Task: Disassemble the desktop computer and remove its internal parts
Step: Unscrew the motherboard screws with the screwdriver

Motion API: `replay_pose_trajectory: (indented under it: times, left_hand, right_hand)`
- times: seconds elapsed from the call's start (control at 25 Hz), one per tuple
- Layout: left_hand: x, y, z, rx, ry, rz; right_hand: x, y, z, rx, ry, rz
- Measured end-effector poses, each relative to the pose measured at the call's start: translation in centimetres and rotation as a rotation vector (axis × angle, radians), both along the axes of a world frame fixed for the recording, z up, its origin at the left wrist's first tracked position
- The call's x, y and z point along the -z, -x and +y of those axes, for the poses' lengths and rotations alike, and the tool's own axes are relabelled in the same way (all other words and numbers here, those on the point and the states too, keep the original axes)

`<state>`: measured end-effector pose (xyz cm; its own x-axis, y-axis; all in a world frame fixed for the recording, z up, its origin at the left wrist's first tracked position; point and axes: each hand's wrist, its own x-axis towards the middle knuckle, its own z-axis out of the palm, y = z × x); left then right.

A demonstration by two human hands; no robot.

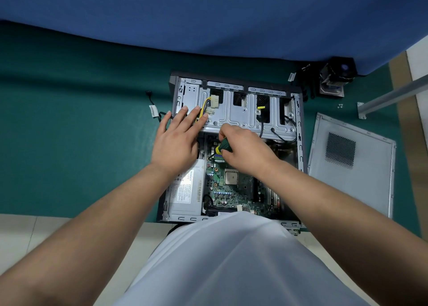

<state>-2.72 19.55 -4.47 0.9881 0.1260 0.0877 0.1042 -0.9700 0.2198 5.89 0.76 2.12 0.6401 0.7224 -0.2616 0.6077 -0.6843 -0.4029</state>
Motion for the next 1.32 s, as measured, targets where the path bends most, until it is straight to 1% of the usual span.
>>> replay_pose_trajectory:
  times: [0.16, 0.32, 0.44, 0.52, 0.6, 0.64, 0.68, 0.72, 0.8, 0.84, 0.92, 0.96, 1.0, 1.08, 1.12, 1.16, 1.2, 1.24, 1.28, 1.32]
  left_hand:
    - [-0.1, 0.0, -0.1, 0.0, 0.0, 0.002]
    - [-0.1, 0.0, 0.0, -0.001, 0.005, -0.004]
    - [-0.1, -0.1, 0.0, 0.0, 0.013, -0.002]
    - [-0.1, 0.0, 0.0, 0.001, 0.013, 0.0]
    - [-0.2, 0.0, -0.1, -0.003, 0.018, -0.001]
    - [-0.3, 0.1, -0.1, -0.007, 0.02, -0.004]
    - [-0.5, 0.2, -0.2, -0.011, 0.013, -0.01]
    - [-0.6, 0.3, -0.3, -0.016, -0.004, -0.016]
    - [-0.9, 0.9, -0.6, -0.027, -0.031, -0.017]
    - [-0.9, 1.4, -0.8, -0.034, -0.022, -0.01]
    - [-0.9, 2.9, -1.4, -0.063, 0.032, 0.011]
    - [-0.8, 3.8, -1.7, -0.081, 0.053, 0.019]
    - [-0.7, 4.7, -2.1, -0.091, 0.058, 0.027]
    - [-0.6, 6.1, -2.7, -0.09, 0.039, 0.035]
    - [-0.6, 6.4, -2.9, -0.09, 0.03, 0.033]
    - [-0.6, 6.4, -2.9, -0.095, 0.028, 0.032]
    - [-0.7, 6.3, -2.9, -0.1, 0.029, 0.034]
    - [-0.8, 6.2, -2.9, -0.103, 0.029, 0.037]
    - [-0.8, 6.1, -2.9, -0.106, 0.027, 0.04]
    - [-0.8, 6.1, -3.0, -0.108, 0.024, 0.042]
  right_hand:
    - [-0.4, 0.0, 0.2, -0.034, 0.037, 0.006]
    - [-1.3, -0.4, 1.2, -0.141, 0.137, 0.062]
    - [-1.7, -0.7, 1.7, -0.16, 0.191, 0.068]
    - [-1.9, -0.8, 2.0, -0.119, 0.274, -0.01]
    - [-2.1, -0.8, 2.2, -0.066, 0.382, -0.181]
    - [-2.1, -0.8, 2.3, -0.085, 0.401, -0.253]
    - [-2.1, -0.8, 2.5, -0.134, 0.398, -0.275]
    - [-2.2, -0.8, 2.5, -0.203, 0.374, -0.249]
    - [-2.7, -1.2, 2.1, -0.349, 0.314, -0.139]
    - [-3.0, -1.7, 1.8, -0.372, 0.309, -0.086]
    - [-3.2, -2.3, 1.2, -0.327, 0.28, 0.019]
    - [-3.1, -2.1, 1.1, -0.27, 0.26, 0.035]
    - [-2.5, -1.6, 0.9, -0.188, 0.255, -0.001]
    - [-1.6, -0.6, 1.2, -0.035, 0.301, -0.209]
    - [-1.4, -0.4, 1.5, -0.023, 0.313, -0.302]
    - [-1.3, -0.4, 1.7, -0.068, 0.286, -0.319]
    - [-1.4, -0.5, 1.8, -0.155, 0.237, -0.248]
    - [-1.6, -0.8, 1.8, -0.245, 0.199, -0.124]
    - [-1.9, -1.0, 1.8, -0.3, 0.196, -0.003]
    - [-2.1, -1.1, 1.9, -0.29, 0.212, 0.081]
